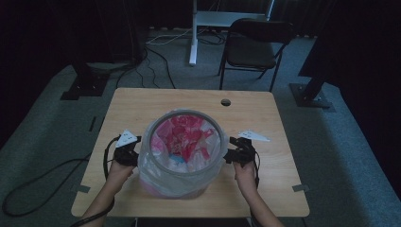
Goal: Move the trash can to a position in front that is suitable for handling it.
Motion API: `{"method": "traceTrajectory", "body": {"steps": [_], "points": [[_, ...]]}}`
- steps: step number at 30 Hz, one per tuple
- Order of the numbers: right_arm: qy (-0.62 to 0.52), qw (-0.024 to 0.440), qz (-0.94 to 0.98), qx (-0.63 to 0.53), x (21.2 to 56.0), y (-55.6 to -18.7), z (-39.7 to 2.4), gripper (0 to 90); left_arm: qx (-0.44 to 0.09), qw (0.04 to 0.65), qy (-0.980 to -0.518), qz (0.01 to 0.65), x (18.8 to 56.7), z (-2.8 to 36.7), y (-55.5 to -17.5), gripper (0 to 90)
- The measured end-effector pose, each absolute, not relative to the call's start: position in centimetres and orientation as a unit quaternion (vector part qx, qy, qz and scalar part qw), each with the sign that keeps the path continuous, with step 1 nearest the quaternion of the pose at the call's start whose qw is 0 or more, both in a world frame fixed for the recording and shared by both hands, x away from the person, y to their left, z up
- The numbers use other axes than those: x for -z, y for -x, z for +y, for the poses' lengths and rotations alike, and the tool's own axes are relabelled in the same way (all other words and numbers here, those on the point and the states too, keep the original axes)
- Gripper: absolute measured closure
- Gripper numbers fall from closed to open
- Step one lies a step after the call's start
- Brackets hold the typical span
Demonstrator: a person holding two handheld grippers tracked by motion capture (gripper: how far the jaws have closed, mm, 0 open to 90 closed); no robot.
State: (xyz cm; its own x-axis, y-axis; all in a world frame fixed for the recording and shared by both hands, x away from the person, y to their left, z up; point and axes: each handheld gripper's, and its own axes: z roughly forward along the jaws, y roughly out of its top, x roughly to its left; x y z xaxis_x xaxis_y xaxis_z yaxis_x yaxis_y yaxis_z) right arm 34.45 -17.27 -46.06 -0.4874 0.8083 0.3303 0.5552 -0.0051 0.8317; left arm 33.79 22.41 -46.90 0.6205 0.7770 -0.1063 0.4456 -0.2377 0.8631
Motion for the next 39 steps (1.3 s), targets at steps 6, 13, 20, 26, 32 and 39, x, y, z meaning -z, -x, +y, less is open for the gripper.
{"method": "traceTrajectory", "body": {"steps": [6,13,20,26,32,39], "points": [[-0.49,0.123,0.694,-0.513,46.0,-33.6,-17.4,15.7,-0.175,0.47,-0.77,0.394,46.9,22.3,-33.3,0.0],[-0.491,0.122,0.687,-0.522,46.0,-32.8,-17.6,16.0,-0.173,0.471,-0.772,0.389,46.9,22.1,-32.8,0.0],[-0.483,0.111,0.691,-0.526,46.1,-32.8,-18.1,12.4,-0.165,0.478,-0.772,0.386,47.3,22.3,-32.7,0.0],[-0.468,0.109,0.704,-0.523,46.2,-33.1,-19.9,13.7,-0.155,0.475,-0.769,0.399,48.4,23.7,-32.0,0.0],[-0.445,0.119,0.727,-0.509,46.6,-33.3,-22.4,15.1,-0.152,0.466,-0.77,0.408,49.3,25.1,-30.7,0.0],[-0.448,0.122,0.722,-0.513,47.9,-32.7,-25.7,14.0,-0.147,0.454,-0.77,0.423,50.8,26.4,-29.1,0.0]]}}
